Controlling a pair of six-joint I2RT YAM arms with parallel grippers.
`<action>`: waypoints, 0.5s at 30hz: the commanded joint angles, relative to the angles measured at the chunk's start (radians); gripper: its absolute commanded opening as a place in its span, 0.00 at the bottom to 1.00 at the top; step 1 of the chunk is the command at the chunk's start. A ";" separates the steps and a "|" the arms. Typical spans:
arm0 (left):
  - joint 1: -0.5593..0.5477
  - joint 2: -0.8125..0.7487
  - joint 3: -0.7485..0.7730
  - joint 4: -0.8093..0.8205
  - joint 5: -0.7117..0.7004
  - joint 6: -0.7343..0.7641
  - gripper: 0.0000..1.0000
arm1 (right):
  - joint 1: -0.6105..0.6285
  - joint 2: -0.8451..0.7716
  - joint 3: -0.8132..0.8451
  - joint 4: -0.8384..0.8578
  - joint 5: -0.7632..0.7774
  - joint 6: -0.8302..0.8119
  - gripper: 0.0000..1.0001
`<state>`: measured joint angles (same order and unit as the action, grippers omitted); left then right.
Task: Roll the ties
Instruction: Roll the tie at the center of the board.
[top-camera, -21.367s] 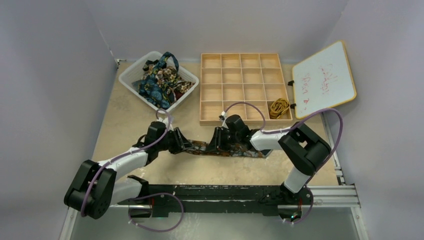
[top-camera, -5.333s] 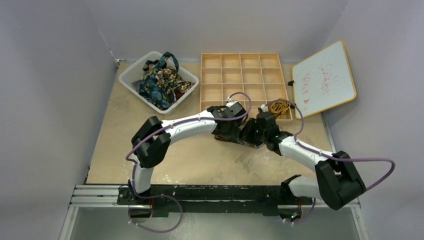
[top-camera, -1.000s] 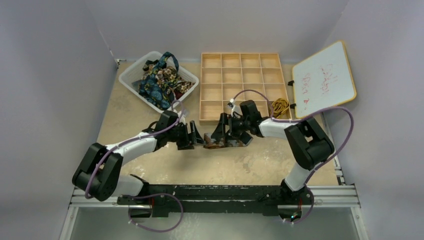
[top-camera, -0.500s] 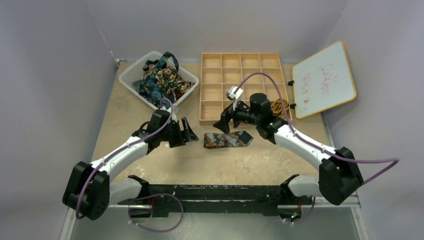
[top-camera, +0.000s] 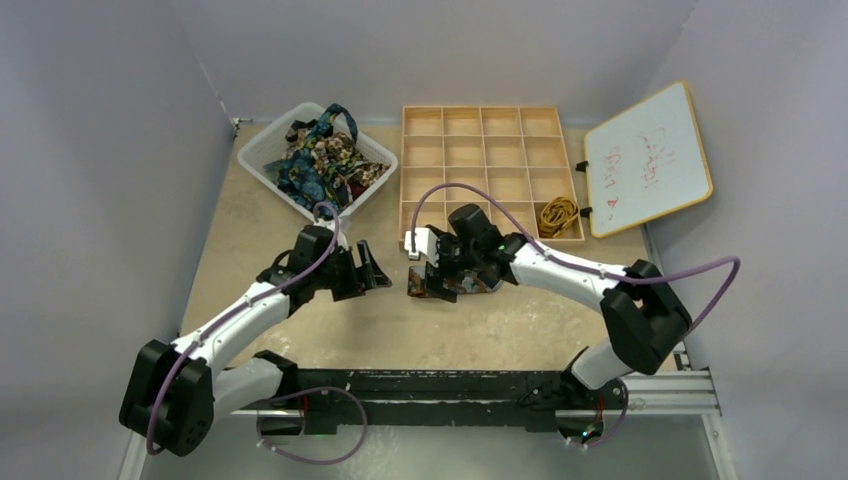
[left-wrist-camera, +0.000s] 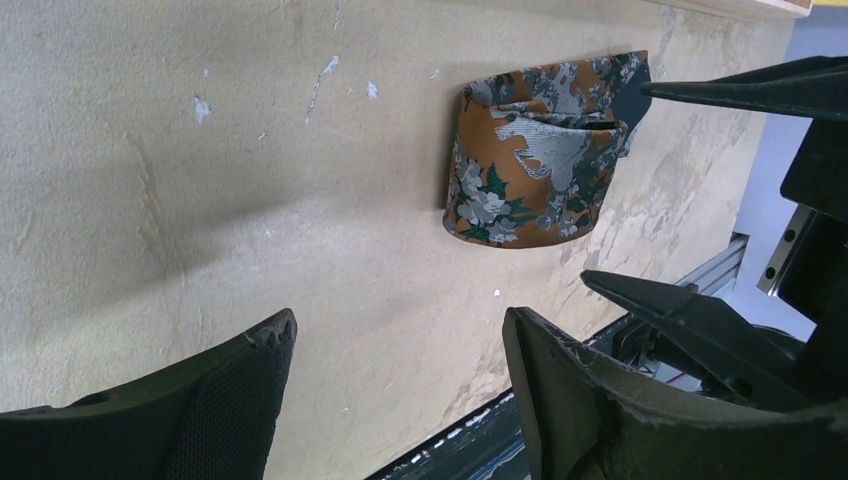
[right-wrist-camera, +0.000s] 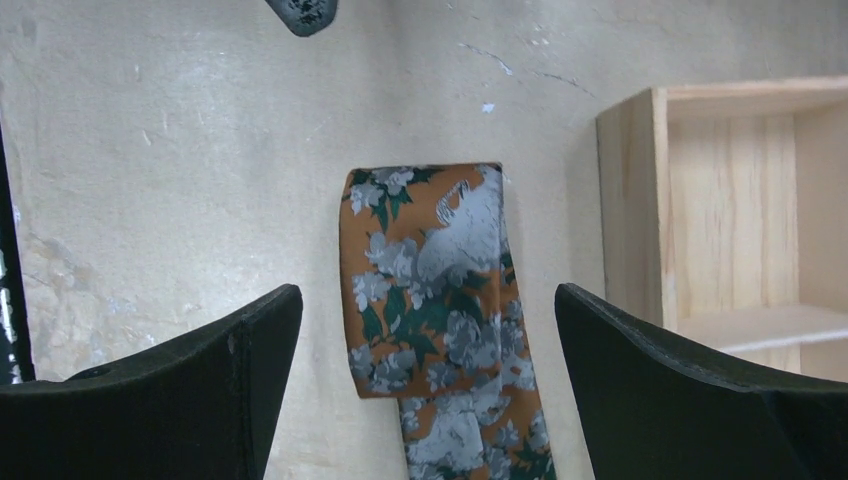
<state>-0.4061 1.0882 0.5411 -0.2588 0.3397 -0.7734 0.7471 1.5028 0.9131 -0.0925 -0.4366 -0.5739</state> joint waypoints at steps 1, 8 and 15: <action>0.010 -0.032 -0.009 -0.005 -0.015 0.025 0.74 | 0.034 0.056 0.073 -0.047 0.019 -0.083 0.99; 0.016 -0.049 -0.023 -0.012 -0.021 0.030 0.74 | 0.051 0.160 0.126 -0.086 0.056 -0.103 0.99; 0.022 -0.045 -0.023 -0.013 -0.022 0.034 0.74 | 0.058 0.216 0.119 -0.058 0.072 -0.119 0.98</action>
<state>-0.3931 1.0557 0.5247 -0.2798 0.3241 -0.7631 0.7986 1.6974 0.9989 -0.1455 -0.3855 -0.6628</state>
